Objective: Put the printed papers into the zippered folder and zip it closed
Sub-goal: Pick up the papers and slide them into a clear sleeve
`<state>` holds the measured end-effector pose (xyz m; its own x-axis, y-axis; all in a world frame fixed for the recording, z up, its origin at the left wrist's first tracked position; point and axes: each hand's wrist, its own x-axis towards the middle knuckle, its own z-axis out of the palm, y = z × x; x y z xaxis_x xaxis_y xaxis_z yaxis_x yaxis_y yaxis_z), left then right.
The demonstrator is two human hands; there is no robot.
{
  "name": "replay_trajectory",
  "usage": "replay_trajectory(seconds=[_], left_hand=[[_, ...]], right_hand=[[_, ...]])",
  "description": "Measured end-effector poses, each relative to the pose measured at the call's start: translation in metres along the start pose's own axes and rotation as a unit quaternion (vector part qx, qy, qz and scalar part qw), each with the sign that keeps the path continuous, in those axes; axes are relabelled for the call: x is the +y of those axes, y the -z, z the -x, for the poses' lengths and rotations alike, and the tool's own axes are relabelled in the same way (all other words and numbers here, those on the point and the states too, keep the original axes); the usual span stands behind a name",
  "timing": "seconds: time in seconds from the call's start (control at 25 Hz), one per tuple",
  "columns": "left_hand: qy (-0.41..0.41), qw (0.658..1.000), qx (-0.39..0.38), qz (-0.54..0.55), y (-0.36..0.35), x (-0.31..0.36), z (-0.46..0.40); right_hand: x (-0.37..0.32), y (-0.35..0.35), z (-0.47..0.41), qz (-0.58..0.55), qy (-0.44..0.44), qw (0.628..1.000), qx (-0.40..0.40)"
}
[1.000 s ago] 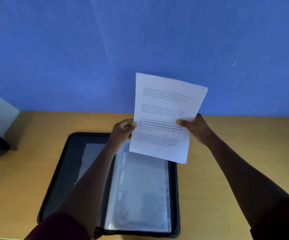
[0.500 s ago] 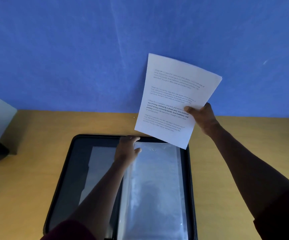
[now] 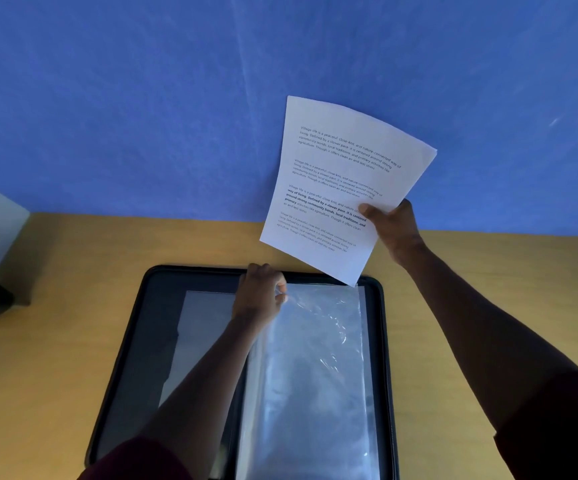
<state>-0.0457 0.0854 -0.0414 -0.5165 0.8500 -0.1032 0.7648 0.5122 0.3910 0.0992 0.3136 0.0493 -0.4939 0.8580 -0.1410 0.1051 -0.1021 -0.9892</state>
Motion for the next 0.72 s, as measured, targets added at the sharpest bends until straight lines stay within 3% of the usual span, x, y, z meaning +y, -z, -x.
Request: replay_trajectory(seconds=[0.24,0.72], left_hand=[[-0.020,0.997,-0.055,0.041,0.000,0.012,-0.006],[-0.055,0.994,-0.057,0.069,-0.003,0.014,-0.012]], right_hand=[[0.014,-0.020,-0.004,-0.023,-0.008,1.000,-0.006],[0.044,-0.041,-0.012,-0.004,-0.045,0.998,-0.035]])
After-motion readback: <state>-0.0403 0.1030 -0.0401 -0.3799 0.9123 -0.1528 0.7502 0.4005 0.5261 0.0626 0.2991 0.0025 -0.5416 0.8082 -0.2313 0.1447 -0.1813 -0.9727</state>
